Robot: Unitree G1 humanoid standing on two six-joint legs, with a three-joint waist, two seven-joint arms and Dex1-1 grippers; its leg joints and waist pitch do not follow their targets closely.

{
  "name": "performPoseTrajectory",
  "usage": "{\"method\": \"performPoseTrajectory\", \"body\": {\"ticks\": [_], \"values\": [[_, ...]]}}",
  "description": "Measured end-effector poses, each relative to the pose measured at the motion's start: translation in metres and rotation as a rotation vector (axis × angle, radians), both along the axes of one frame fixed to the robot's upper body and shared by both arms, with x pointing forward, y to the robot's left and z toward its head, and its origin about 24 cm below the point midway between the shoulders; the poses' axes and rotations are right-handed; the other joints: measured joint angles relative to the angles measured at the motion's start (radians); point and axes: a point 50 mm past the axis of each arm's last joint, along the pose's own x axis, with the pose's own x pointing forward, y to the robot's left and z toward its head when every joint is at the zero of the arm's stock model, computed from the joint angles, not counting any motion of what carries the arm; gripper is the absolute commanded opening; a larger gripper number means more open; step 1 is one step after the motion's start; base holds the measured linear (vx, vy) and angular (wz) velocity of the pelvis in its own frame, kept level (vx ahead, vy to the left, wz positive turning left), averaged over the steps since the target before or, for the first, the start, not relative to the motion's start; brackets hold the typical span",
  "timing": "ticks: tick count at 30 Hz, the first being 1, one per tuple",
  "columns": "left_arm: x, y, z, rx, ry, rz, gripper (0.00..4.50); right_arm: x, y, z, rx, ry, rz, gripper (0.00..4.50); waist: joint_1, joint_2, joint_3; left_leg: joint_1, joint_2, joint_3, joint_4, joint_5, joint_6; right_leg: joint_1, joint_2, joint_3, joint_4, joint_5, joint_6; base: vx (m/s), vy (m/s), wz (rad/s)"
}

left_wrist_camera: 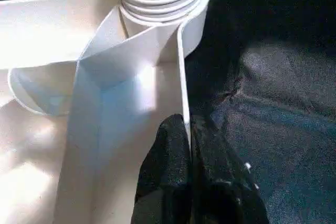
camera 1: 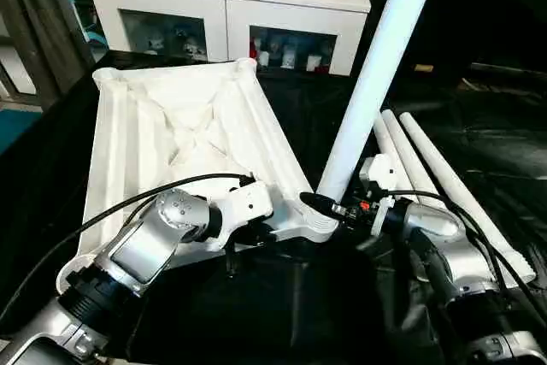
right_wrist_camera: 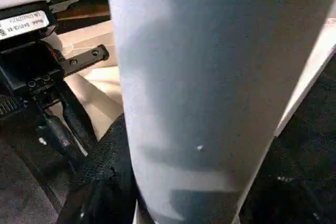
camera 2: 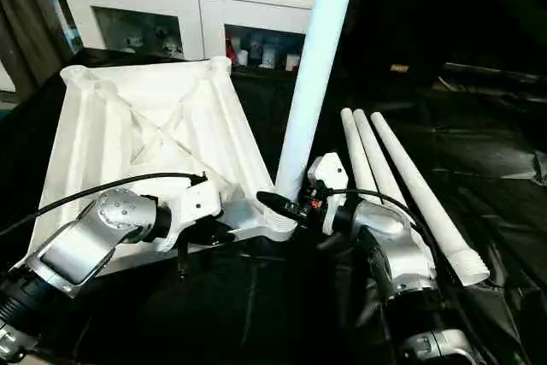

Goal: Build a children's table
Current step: Insert table leg to table base

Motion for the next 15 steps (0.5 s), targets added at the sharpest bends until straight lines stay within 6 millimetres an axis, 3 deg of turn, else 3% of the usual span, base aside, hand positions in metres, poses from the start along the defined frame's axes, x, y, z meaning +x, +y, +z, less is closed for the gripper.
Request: {"method": "performPoseTrajectory", "body": {"ticks": [7,15], "values": [[-0.001,0.009,0.000,0.005,0.002,-0.081,0.00,-0.006,0.001,-0.001,0.006,-0.002,0.099,1.90,0.004,-0.001,-0.005,0.000,0.001,-0.001,-0.002,0.000,0.000,0.001,-0.001,-0.005,-0.004,-0.001,0.001,0.000,0.000,0.00],[0.000,0.011,-0.003,0.005,0.009,-0.095,0.00,-0.007,0.002,-0.005,0.010,0.004,0.100,1.90,0.003,-0.001,-0.008,0.001,0.001,-0.001,-0.002,0.000,0.000,0.003,-0.002,-0.008,-0.006,-0.001,0.000,0.000,0.000,0.00]]}}
